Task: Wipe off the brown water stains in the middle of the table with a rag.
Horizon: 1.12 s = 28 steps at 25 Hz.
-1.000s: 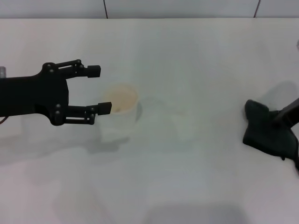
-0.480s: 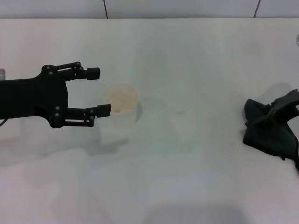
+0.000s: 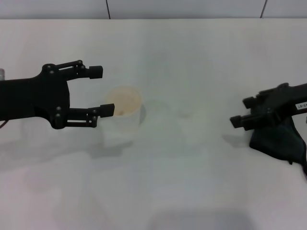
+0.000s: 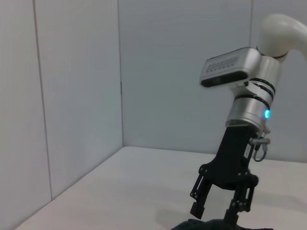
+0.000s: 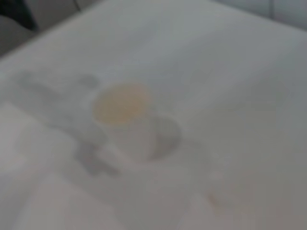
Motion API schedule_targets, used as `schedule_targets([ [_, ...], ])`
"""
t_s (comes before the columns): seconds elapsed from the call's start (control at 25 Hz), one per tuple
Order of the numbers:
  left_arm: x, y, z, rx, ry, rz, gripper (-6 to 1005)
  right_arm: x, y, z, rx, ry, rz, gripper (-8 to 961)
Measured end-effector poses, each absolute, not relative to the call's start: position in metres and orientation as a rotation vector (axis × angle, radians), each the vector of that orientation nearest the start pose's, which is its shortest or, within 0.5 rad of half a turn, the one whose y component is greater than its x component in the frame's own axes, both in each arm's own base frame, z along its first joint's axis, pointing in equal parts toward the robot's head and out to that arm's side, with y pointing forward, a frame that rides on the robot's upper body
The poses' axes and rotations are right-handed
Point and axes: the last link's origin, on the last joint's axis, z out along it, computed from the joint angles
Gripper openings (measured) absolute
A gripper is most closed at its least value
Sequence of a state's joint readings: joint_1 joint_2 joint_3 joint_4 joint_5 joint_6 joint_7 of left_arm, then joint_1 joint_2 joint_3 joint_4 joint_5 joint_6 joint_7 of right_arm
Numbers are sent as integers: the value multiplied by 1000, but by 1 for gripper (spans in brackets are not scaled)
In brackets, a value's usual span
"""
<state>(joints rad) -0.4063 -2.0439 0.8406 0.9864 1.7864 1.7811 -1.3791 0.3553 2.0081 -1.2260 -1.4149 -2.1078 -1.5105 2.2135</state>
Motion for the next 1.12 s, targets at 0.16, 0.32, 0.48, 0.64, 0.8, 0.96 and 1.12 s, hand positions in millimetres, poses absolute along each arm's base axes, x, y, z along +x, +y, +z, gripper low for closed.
schedule_targets([
  [0.16, -230, 307, 55, -2808, -191, -789, 875, 205, 322, 41, -2782, 721, 228, 705],
  [0.32, -229, 303, 55, -2827, -180, -806, 875, 208, 322, 36, -2796, 669, 291, 706],
  [0.48, -229, 301, 54, -2838, -175, -814, 874, 207, 326, 31, -2799, 611, 324, 706],
  [0.64, -232, 297, 54, -2836, -191, -817, 874, 204, 329, 25, -2799, 556, 309, 706],
  [0.8, -234, 295, 54, -2828, -195, -829, 874, 202, 333, 22, -2802, 549, 297, 704],
  [0.96, -234, 294, 54, -2826, -196, -832, 875, 202, 333, 21, -2809, 534, 292, 700],
  [1.12, -234, 294, 54, -2827, -196, -832, 875, 202, 334, 21, -2811, 530, 285, 696],
])
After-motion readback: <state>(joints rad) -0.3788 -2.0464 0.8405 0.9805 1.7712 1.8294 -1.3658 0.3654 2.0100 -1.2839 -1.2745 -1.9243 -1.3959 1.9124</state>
